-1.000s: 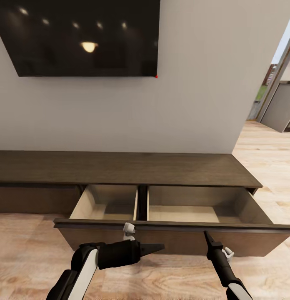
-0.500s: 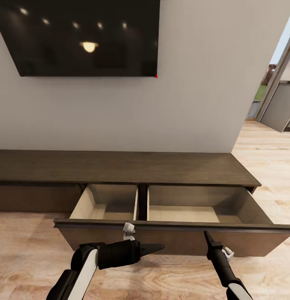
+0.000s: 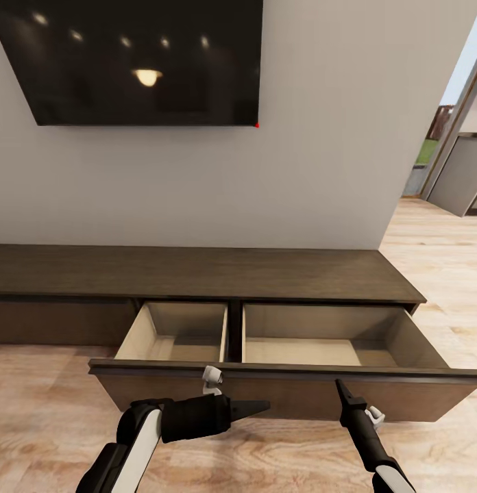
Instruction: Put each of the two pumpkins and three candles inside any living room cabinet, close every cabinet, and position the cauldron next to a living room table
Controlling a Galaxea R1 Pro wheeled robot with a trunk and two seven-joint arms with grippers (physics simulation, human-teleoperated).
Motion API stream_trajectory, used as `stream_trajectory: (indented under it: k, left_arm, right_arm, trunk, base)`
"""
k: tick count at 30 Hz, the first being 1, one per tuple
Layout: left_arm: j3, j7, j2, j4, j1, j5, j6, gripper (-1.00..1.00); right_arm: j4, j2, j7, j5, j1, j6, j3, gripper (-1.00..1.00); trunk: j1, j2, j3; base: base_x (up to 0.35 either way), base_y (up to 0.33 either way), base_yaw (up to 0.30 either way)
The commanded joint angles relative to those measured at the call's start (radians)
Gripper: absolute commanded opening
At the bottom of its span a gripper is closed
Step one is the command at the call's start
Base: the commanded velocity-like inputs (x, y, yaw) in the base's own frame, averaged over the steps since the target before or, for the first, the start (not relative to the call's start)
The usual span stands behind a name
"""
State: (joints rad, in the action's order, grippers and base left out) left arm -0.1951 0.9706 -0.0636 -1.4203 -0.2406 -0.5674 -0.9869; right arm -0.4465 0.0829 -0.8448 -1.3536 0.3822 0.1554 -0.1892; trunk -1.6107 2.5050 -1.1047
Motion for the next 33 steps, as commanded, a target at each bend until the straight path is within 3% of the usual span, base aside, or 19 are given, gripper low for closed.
stream_trajectory:
  k: [1, 33]
  left_arm:
    - [0.001, 0.002, 0.000, 0.000, 0.000, 0.000, -0.004, 1.00]
    - [0.000, 0.002, -0.001, 0.000, 0.000, -0.002, -0.004, 1.00]
  right_arm:
    - [-0.001, 0.000, -0.011, -0.027, 0.001, 0.016, -0.012, -1.00]
    - [-0.001, 0.001, -0.011, -0.027, 0.001, 0.017, -0.013, -1.00]
  trunk:
    - [0.000, 0.000, -0.001]
    - [0.000, 0.000, -0.001]
  base:
    - [0.000, 0.000, 0.000]
    - [-0.023, 0.000, 0.000]
